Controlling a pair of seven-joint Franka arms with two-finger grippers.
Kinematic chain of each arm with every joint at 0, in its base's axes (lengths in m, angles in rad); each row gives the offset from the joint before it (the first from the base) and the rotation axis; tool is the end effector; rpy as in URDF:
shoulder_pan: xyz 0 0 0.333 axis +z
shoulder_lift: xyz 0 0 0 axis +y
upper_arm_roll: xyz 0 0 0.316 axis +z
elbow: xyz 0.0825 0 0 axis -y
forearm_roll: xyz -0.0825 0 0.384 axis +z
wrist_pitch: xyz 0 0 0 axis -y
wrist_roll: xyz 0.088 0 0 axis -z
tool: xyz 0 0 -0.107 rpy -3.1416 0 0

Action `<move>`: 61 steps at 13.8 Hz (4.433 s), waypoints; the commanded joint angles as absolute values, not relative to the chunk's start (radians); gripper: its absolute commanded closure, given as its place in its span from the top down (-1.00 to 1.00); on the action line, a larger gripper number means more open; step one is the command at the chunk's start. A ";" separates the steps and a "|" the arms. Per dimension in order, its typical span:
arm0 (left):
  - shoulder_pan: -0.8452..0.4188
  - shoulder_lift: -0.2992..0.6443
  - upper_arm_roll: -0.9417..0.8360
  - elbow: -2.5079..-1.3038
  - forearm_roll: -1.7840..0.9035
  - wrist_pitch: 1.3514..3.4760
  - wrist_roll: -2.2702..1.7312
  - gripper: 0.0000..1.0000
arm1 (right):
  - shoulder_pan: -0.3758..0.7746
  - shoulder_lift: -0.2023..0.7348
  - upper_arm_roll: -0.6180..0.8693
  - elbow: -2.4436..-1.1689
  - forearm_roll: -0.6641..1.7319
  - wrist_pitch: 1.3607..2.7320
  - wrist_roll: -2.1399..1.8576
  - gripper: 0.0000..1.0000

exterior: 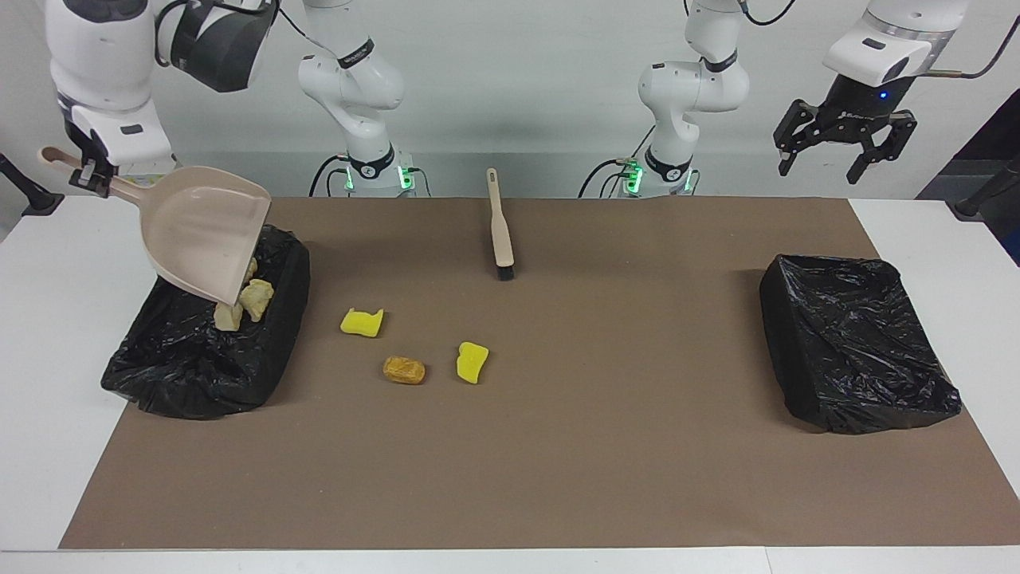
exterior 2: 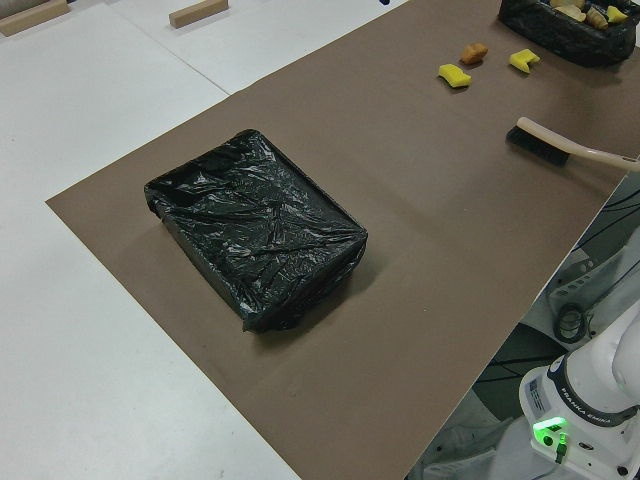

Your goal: Sweep and dump trash in bin

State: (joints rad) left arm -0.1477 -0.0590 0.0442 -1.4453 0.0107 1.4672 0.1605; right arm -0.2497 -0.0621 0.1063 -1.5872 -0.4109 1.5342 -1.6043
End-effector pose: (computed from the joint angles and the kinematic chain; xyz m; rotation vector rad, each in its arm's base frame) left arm 0.5199 -0.0518 0.7053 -3.1019 0.4094 -0.1261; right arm 0.5198 -0.1175 0.6565 2.1261 1.8716 -0.4517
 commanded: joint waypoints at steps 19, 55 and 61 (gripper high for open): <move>-0.135 -0.072 0.038 -1.451 0.008 1.453 0.163 1.00 | 0.067 -0.035 0.155 -1.792 -0.006 1.710 -0.566 -1.00; -0.137 -0.072 0.038 -1.451 0.008 1.453 0.163 1.00 | 0.529 0.398 0.155 -1.669 -0.133 2.117 0.690 1.00; -0.135 -0.074 0.038 -1.451 0.008 1.444 0.163 1.00 | 0.450 0.198 0.155 -1.732 -0.054 1.832 0.477 1.00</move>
